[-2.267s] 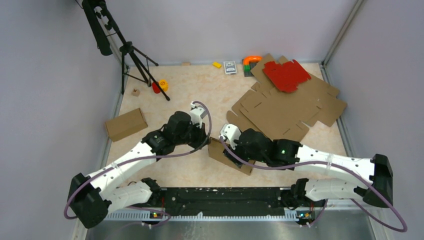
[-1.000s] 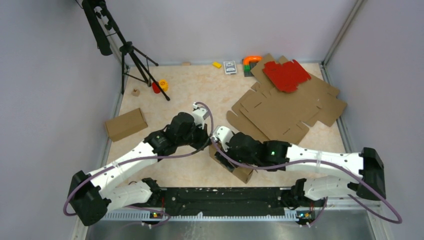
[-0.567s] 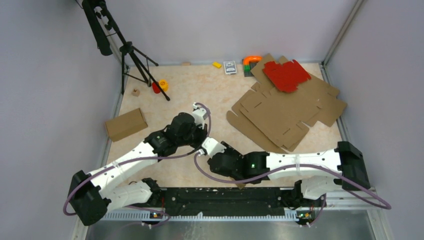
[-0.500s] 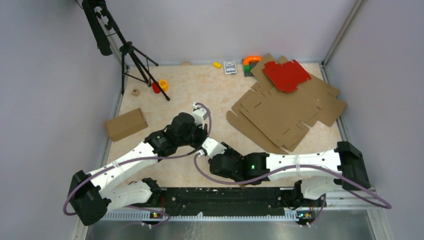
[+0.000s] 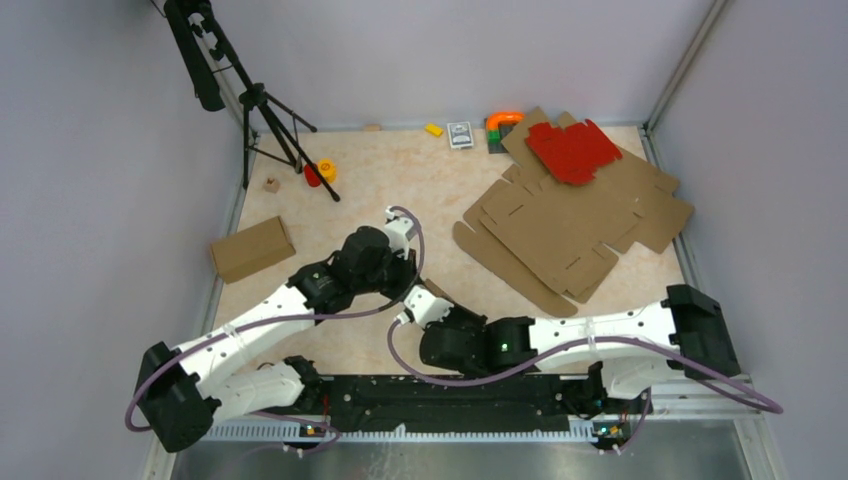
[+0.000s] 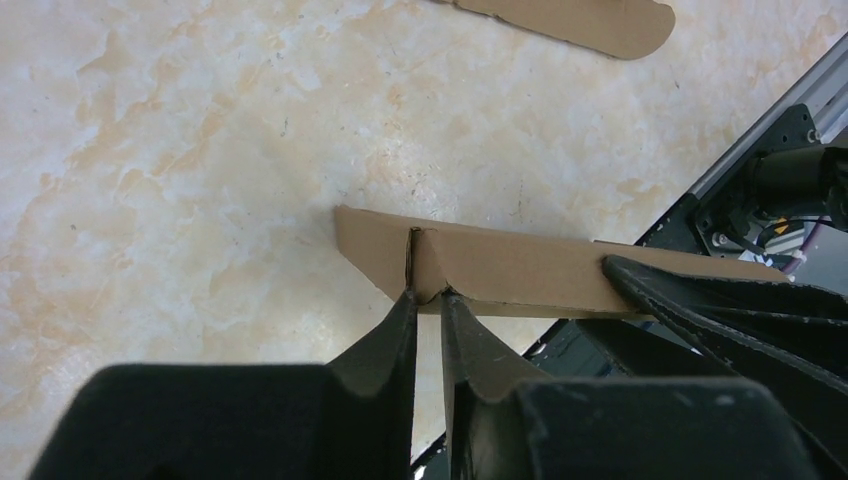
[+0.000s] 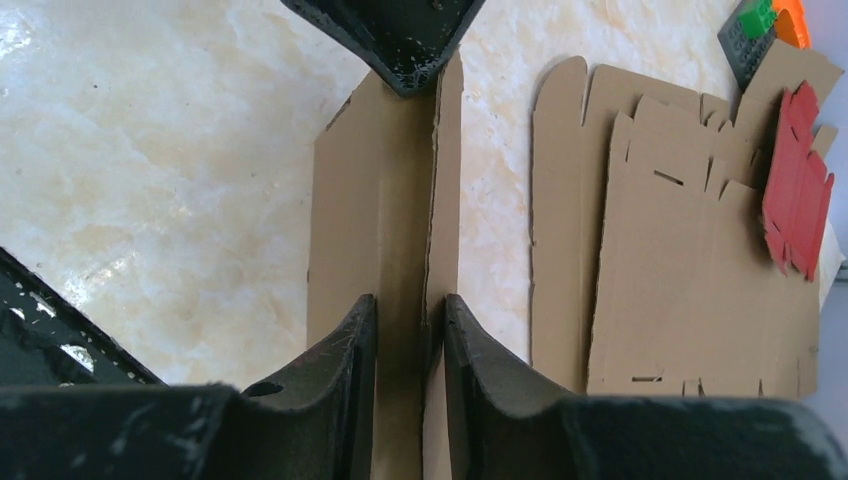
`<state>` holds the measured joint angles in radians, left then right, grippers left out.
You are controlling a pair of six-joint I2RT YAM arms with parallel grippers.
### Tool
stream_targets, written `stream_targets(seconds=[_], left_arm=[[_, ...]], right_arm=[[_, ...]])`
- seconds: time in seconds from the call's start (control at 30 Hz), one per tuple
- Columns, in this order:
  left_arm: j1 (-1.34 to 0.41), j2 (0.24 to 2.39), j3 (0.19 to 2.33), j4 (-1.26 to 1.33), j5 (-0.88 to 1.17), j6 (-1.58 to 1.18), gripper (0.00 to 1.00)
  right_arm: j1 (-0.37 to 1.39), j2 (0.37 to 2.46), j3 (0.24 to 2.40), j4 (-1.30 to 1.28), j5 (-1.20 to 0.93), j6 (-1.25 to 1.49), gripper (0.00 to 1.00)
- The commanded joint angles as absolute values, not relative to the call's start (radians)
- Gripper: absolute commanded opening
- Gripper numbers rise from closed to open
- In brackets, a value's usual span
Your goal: Fold the paper box
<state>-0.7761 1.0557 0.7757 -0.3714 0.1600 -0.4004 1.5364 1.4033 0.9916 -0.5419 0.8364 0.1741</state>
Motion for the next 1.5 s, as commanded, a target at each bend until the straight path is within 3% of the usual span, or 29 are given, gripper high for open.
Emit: stream_targets(seconds=[0.0, 0.27, 0.4, 0.57, 0.7, 0.87, 1.1, 1.3, 1.47], left_arm=[[-0.781, 1.007, 0.768, -0.391, 0.163, -0.41, 0.2], [-0.779, 0.938, 0.8, -0.457, 0.109, -0.498, 0.39], [-0.773, 0.919, 0.789, -0.411, 0.062, -0.564, 0.61], [-0.749, 0.955, 0.781, -0.301, 0.105, -0.614, 0.69], [-0.738, 1.018, 0.795, -0.27, 0.115, -0.617, 0.66], [-0.721, 1.06, 0.76, -0.236, 0.124, -0.625, 0.48], [-0.712, 1.065, 0.693, -0.192, 0.139, -0.642, 0.35], [-0.712, 1.042, 0.631, -0.157, 0.158, -0.655, 0.36], [-0.71, 1.001, 0.627, -0.161, 0.12, -0.667, 0.48]], right_arm=[[1.549, 1.355, 0.932, -0.474, 0.835, 0.145, 0.22], [1.549, 1.297, 0.877, -0.424, 0.808, 0.129, 0.22], [1.549, 1.29, 0.863, -0.409, 0.801, 0.124, 0.22], [1.55, 1.282, 0.855, -0.397, 0.795, 0.119, 0.22], [1.55, 1.274, 0.851, -0.395, 0.79, 0.118, 0.22], [1.549, 1.26, 0.839, -0.385, 0.783, 0.115, 0.27], [1.55, 1.251, 0.814, -0.364, 0.781, 0.116, 0.3], [1.55, 1.233, 0.785, -0.343, 0.768, 0.123, 0.3], [1.549, 1.225, 0.776, -0.34, 0.758, 0.127, 0.3]])
